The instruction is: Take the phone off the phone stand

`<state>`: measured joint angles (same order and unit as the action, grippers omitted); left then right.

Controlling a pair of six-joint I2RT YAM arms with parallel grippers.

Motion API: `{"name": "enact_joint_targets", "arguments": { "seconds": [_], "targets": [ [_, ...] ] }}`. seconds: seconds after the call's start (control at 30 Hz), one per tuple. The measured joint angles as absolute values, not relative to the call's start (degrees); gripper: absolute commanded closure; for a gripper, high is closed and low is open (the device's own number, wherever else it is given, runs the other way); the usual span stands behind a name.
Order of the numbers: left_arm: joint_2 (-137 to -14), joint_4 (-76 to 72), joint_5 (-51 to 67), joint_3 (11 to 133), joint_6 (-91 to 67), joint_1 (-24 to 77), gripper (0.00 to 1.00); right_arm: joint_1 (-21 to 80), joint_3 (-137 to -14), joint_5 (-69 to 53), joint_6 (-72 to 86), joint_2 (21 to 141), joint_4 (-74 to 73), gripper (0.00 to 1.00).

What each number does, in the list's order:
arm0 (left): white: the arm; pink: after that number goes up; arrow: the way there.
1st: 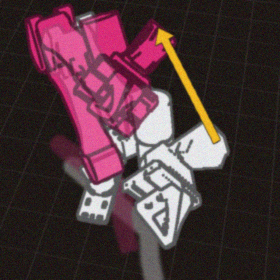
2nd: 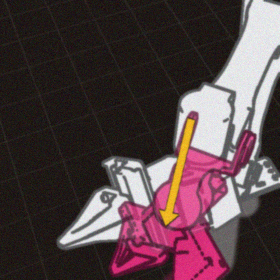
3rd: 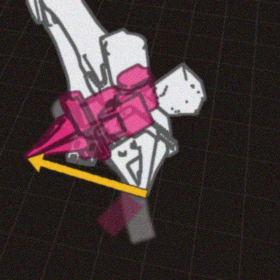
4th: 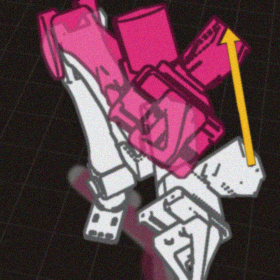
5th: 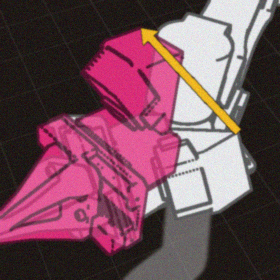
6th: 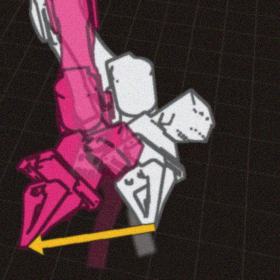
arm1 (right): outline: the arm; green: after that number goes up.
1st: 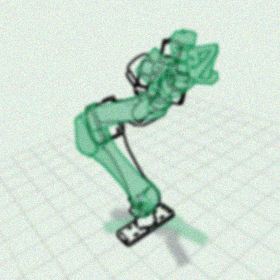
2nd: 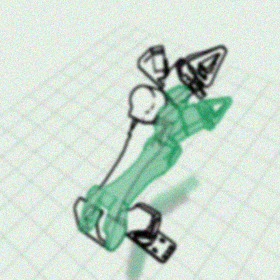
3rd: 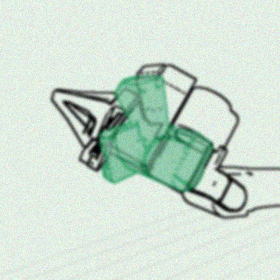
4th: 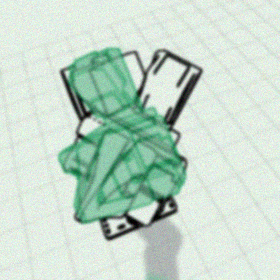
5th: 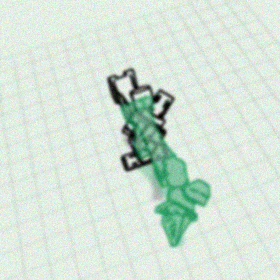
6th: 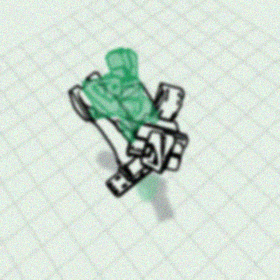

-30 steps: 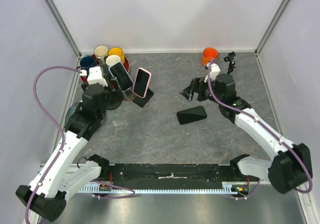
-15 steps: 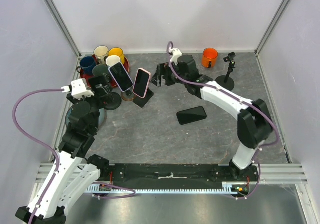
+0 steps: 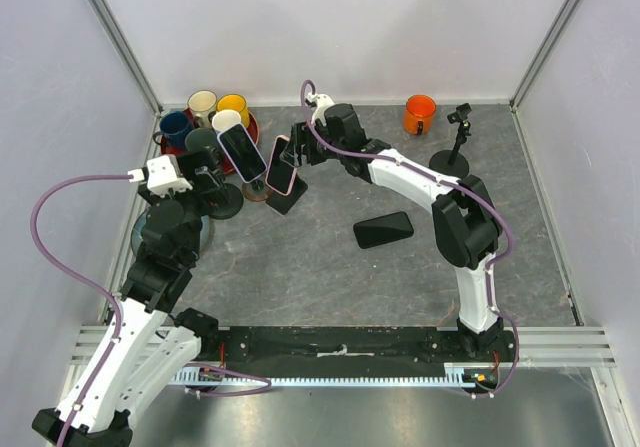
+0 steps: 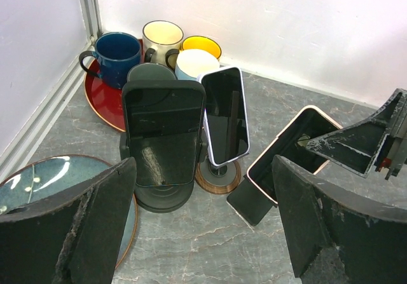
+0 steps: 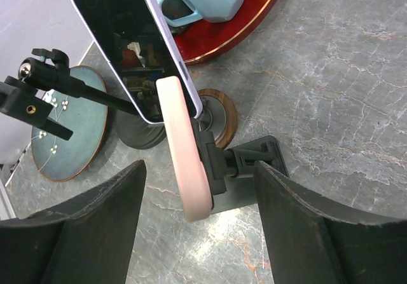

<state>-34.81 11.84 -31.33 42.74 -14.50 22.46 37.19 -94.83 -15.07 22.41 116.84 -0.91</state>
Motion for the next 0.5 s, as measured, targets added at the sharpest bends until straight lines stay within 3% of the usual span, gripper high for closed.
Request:
{"name": "enact_joint_targets", "arguments": {
  "seconds": [0.17,0.47,0.5],
  "targets": [
    [-34.7,11.8,-30.9,42.7,-14.5,22.5,0.08,37.5,-95.7,-15.3,22.2,118.3,-1.0,0.47],
    [-34.7,11.8,-29.7,42.7,-14.5,22.5,0.09,38.0,-95.8,-16.8,22.3,118.3,-0.8,0.96],
    [-34.7,11.8,-29.6,42.7,-14.5,22.5,0.09,38.1,-95.8,-16.7,22.3,118.3,-0.8,0.98]
  ]
}}
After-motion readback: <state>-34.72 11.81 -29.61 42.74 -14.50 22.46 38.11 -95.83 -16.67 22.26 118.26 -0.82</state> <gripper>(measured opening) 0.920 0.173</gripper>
